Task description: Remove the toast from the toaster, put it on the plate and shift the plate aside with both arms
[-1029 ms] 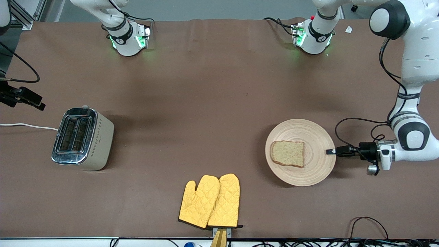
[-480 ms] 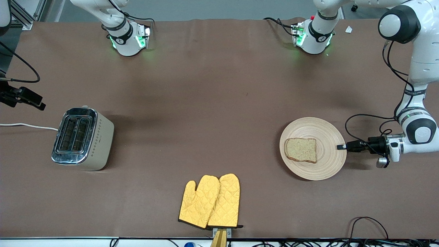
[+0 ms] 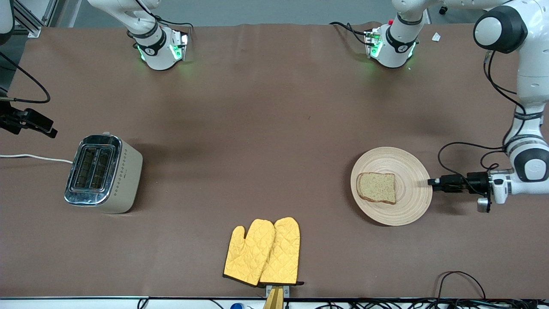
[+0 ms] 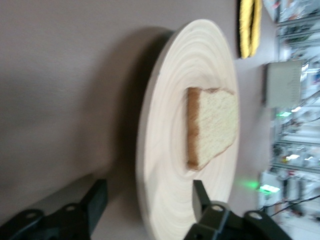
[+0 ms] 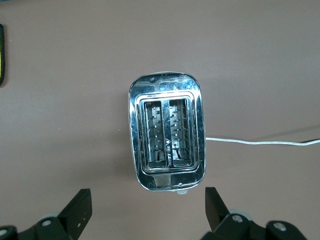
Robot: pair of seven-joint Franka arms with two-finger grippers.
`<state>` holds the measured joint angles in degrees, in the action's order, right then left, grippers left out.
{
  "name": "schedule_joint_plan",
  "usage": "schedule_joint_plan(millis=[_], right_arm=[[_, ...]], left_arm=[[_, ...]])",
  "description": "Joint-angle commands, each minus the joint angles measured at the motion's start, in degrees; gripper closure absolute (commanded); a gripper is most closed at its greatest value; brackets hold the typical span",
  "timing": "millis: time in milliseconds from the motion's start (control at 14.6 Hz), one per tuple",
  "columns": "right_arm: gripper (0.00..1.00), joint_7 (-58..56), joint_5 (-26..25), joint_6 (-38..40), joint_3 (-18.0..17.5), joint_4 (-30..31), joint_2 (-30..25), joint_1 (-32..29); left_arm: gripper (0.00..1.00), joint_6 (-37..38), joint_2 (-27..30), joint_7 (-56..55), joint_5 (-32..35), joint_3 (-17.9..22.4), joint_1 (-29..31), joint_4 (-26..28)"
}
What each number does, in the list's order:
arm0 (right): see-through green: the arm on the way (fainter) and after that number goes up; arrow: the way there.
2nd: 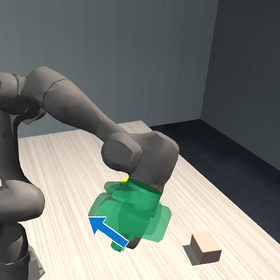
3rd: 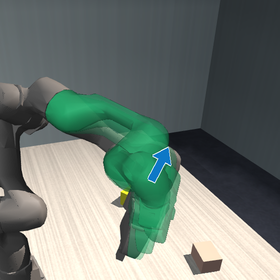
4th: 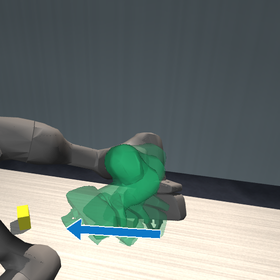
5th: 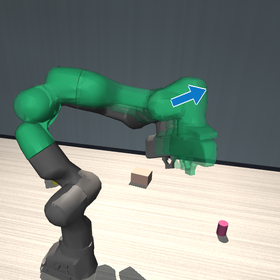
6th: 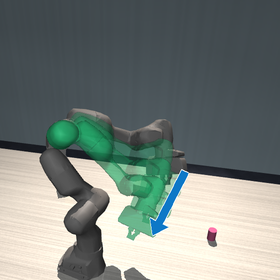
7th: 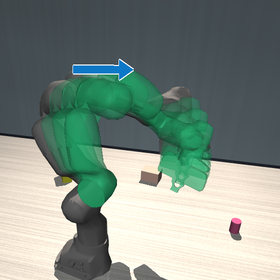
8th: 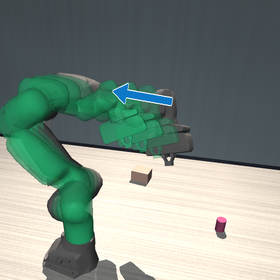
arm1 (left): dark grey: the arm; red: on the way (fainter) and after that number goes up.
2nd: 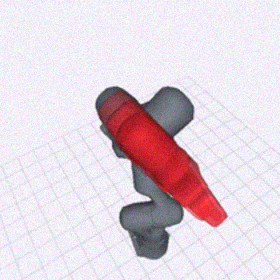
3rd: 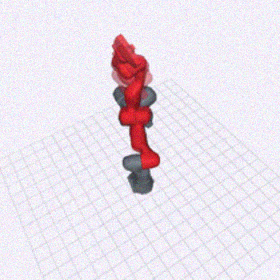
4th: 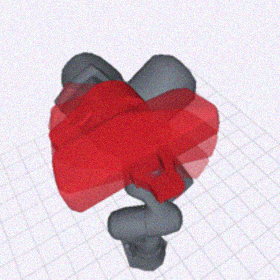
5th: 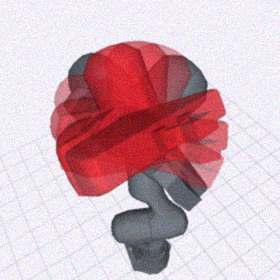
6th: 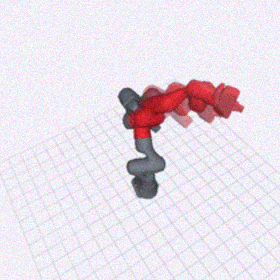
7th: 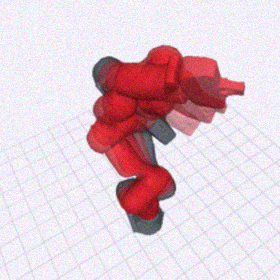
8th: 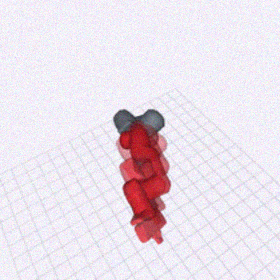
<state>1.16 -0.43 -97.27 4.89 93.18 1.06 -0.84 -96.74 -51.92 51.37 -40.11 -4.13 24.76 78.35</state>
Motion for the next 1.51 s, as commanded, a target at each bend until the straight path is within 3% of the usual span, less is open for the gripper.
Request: schedule_joint_plan(millis=[0, 206, 480, 1029, 1235, 1441], right_arm=[[0.00, -0.6, -1.0, -0.1, -0.5, 0.9, -0.9, -0.6], [0.00, -0.9, -1.0, -0.2, -0.5, 0.9, -0.9, -0.6], [0.00, -1.4, -1.0, -0.3, -0.5, 0.9, -0.9, -0.7], [0.00, -1.5, -0.9, -0.4, -0.4, 0.7, -0.9, -1.4], [0.00, -1.4, -0.9, -0.2, -0.4, 0.5, -0.9, -1.4], [0.00, -1.2, -0.9, 0.0, -0.8, -0.1, -0.9, -0.8]], left_arm=[[0.00, 0.8, 3.8, -0.3, 10.3, 0.2, -0.1, -5.6], [0.00, 0.5, 10.9, -5.0, 20.5, 0.0, -4.0, -7.3], [0.00, 0.9, 22.9, -19.3, 30.8, -0.4, -12.8, -7.2], [0.00, 7.6, 35.0, -49.8, 36.9, -0.6, -28.0, -7.0], [0.00, 10.1, 40.1, -56.2, 38.7, -1.6, -31.3, -4.2], [0.00, 7.7, 47.0, -57.0, 40.0, -2.7, -31.2, 3.5]])
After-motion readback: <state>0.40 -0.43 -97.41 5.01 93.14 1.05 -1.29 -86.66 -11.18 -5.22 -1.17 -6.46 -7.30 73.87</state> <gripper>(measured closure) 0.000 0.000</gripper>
